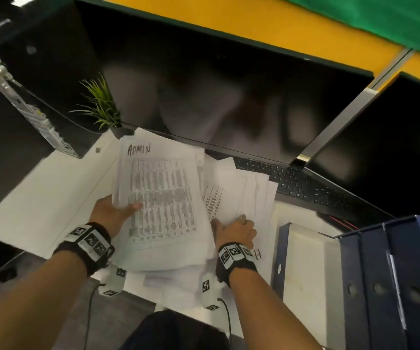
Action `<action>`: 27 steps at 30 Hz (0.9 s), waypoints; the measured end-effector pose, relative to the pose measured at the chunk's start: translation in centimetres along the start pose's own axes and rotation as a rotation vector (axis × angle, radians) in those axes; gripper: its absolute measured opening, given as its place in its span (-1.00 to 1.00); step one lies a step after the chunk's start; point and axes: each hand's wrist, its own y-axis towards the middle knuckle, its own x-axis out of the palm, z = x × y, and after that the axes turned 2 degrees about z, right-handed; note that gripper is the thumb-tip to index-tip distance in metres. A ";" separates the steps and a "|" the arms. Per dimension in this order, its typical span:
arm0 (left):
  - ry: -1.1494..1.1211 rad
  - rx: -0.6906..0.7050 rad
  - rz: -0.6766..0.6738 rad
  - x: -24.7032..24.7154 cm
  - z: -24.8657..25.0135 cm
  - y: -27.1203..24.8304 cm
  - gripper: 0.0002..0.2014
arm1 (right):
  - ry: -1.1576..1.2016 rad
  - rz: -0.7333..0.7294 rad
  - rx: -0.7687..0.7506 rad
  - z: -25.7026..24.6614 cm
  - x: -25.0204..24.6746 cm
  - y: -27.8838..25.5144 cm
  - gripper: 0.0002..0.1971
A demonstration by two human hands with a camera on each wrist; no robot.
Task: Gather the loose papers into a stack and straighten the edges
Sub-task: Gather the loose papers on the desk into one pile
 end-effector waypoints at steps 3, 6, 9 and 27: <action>0.001 0.025 -0.012 -1.4 -0.1 0.4 -0.79 | 0.005 -0.060 0.075 -0.6 0.7 0.9 -0.02; -0.022 0.012 -0.029 -0.9 -0.2 0.3 -0.76 | 0.113 -0.121 0.114 -0.6 0.7 1.5 -0.13; -0.003 0.005 -0.108 0.0 -0.9 -0.1 -0.74 | 0.212 -0.159 0.092 0.1 -0.3 1.3 -0.57; 0.205 0.010 -0.135 7.7 0.3 -2.8 -0.59 | 0.464 0.562 -0.500 1.7 -23.9 -3.5 -0.77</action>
